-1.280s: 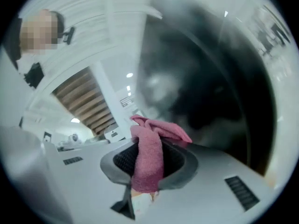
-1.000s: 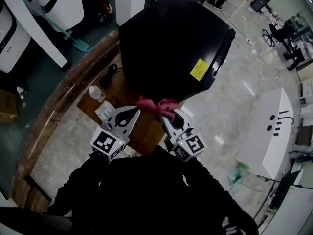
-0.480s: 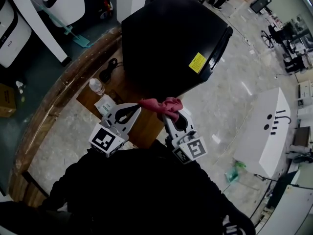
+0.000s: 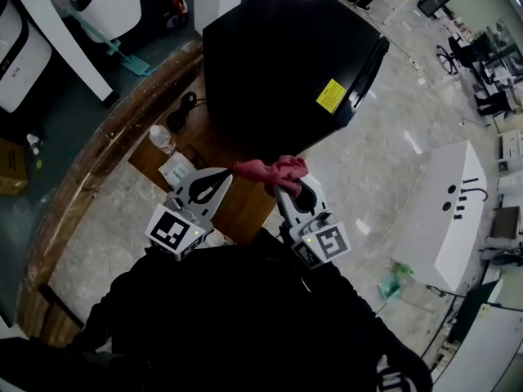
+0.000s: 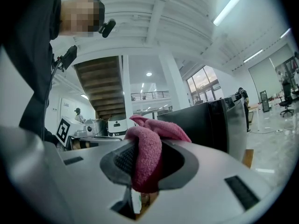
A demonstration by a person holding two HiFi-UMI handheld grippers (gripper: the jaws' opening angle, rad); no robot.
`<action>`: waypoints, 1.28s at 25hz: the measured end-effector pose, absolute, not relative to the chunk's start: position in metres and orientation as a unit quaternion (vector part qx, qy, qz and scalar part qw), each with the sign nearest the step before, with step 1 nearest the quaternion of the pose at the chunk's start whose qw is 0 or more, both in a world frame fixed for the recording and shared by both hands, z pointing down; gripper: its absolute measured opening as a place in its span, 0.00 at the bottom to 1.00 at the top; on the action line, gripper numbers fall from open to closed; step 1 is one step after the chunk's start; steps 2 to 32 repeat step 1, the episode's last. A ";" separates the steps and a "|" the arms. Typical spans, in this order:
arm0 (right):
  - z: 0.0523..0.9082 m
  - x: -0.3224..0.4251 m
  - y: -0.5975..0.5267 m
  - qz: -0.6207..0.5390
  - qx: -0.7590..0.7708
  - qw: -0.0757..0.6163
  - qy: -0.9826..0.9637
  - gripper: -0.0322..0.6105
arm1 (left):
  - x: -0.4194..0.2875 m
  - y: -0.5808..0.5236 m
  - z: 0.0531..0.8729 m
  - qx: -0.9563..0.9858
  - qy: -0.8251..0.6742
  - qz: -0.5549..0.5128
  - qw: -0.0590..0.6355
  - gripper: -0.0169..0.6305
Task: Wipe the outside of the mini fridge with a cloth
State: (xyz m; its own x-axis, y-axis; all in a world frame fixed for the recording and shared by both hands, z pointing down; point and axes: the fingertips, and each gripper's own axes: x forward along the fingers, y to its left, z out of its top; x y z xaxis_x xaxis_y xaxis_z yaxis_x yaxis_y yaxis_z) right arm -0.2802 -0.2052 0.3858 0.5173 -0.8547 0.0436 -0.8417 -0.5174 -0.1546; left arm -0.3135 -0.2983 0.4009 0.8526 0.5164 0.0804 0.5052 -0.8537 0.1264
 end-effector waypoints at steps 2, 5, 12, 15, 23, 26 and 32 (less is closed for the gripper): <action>0.387 -0.281 -0.205 -0.060 -0.870 0.055 0.487 0.19 | -0.314 -0.299 0.402 0.961 0.265 0.057 0.051 0.04; 0.387 -0.281 -0.205 -0.060 -0.870 0.055 0.487 0.19 | -0.314 -0.299 0.402 0.961 0.265 0.057 0.051 0.04; 0.387 -0.281 -0.205 -0.060 -0.870 0.055 0.487 0.19 | -0.314 -0.299 0.402 0.961 0.265 0.057 0.051 0.04; 0.387 -0.281 -0.205 -0.060 -0.870 0.055 0.487 0.19 | -0.314 -0.299 0.402 0.961 0.265 0.057 0.051 0.04; 0.387 -0.281 -0.205 -0.060 -0.870 0.055 0.487 0.19 | -0.314 -0.299 0.402 0.961 0.265 0.057 0.051 0.04; 0.387 -0.281 -0.205 -0.060 -0.870 0.055 0.487 0.19 | -0.314 -0.299 0.402 0.961 0.265 0.057 0.051 0.04; 0.387 -0.281 -0.205 -0.060 -0.870 0.055 0.487 0.19 | -0.314 -0.299 0.402 0.961 0.265 0.057 0.051 0.04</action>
